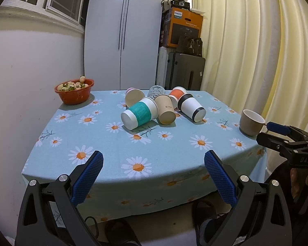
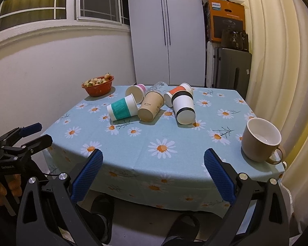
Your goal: Flip cup upright
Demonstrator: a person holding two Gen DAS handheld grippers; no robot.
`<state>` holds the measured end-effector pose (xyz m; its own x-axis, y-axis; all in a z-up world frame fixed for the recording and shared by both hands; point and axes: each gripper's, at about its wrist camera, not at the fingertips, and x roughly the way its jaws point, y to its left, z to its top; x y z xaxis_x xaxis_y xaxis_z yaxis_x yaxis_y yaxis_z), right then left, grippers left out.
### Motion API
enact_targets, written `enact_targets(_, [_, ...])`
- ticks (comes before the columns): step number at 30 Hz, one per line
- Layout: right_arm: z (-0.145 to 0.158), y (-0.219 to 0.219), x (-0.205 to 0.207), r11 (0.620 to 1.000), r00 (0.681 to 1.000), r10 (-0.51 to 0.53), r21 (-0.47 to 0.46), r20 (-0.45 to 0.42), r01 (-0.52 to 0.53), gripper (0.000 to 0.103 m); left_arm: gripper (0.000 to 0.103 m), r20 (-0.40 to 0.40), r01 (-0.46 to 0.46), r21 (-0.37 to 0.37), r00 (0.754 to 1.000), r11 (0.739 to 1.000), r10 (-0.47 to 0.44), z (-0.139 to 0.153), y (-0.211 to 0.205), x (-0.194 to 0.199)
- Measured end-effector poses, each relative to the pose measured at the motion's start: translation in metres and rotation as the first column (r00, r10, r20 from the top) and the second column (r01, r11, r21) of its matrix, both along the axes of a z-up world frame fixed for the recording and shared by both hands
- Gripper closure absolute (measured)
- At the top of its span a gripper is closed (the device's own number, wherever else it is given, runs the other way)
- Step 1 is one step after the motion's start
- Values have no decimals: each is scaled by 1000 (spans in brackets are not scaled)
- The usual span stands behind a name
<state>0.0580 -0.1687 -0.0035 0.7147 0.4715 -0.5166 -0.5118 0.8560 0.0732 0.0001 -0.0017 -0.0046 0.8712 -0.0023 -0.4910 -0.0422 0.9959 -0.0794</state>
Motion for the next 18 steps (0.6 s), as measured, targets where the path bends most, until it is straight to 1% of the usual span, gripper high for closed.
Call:
enact_targets(14, [-1,2,0,1000,1000,5,-13,-3,-5,5,7,-6,4,3,1000,1000,-4,0,-1,2])
enact_targets(18, [-1,0,2,1000,1000,2,-7,-17,-2,5,7,-10,8,3,1000,1000,-8,0,-2,2])
